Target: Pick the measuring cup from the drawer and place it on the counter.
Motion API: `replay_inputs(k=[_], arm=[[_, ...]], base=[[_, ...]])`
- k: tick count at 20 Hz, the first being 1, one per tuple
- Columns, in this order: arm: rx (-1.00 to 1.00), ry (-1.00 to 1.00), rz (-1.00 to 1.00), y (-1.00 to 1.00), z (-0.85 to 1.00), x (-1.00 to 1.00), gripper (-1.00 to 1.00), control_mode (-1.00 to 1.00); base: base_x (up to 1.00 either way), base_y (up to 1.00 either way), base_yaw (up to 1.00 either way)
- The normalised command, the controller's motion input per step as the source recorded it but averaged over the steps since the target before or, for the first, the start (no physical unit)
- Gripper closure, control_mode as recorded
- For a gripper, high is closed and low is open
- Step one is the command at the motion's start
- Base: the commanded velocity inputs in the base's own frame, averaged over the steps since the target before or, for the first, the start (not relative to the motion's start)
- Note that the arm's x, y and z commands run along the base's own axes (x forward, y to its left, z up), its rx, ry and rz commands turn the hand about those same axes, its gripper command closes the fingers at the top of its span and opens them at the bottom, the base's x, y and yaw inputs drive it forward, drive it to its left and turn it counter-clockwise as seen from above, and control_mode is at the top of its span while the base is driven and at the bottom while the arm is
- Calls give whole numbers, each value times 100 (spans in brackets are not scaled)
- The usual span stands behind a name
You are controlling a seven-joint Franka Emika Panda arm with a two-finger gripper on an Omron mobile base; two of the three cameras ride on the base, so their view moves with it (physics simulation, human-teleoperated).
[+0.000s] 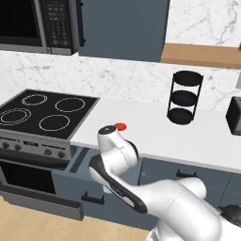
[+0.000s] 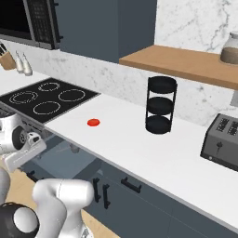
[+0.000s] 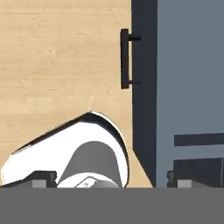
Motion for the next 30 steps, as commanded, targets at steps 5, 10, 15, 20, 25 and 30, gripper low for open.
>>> replay_inputs(k=[5,10,15,20,25,30], arm=[[0,0,2,0,-37,57,-100,-100],[0,8,3,0,-53,28,-100,-100],[0,3,3,0,-42,30,-100,-100],[0,0,4,0,-36,21,-100,-100],[0,0,4,0,-34,22,-100,-100],[0,0,4,0,-32,27,-100,-100]], base=[[0,0,0],[0,0,0],[0,0,0],[0,0,0],[0,0,0],[0,0,0]])
